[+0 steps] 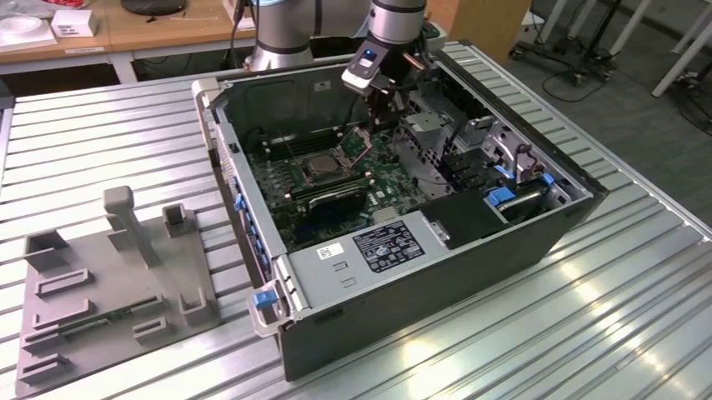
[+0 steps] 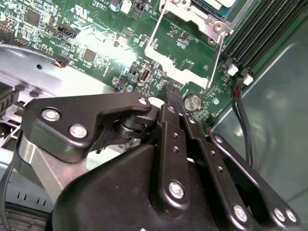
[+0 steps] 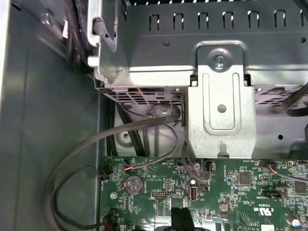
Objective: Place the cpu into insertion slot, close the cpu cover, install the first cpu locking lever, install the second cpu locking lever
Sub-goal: 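Close the cpu cover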
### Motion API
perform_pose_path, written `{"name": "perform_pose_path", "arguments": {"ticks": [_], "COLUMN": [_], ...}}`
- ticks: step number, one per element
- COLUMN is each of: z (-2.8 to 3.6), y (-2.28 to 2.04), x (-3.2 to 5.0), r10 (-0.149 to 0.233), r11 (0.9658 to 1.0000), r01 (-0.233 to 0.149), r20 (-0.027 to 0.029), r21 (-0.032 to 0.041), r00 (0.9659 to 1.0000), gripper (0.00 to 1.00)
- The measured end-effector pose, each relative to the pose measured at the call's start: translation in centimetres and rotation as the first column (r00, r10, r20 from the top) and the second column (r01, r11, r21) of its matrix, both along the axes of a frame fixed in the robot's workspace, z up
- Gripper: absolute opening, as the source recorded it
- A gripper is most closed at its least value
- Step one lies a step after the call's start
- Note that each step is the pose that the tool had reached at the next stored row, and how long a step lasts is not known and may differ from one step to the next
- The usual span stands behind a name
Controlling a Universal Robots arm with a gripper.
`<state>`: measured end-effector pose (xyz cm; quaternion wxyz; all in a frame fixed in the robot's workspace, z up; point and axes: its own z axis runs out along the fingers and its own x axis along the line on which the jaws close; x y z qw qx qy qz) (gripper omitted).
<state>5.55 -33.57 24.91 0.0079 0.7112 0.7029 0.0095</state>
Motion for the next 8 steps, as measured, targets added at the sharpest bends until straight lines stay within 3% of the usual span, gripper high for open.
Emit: {"name": "perform_pose_path", "arguments": {"ticks": [8], "z": [-0.73], "y": [0.00], "x": [0.00], "r10": [0.000], "r11": [1.0000], "r01": [0.000], "r20": [0.0000], "r21": [-0.0001], "r00": [1.0000], "gripper": [0.11]}}
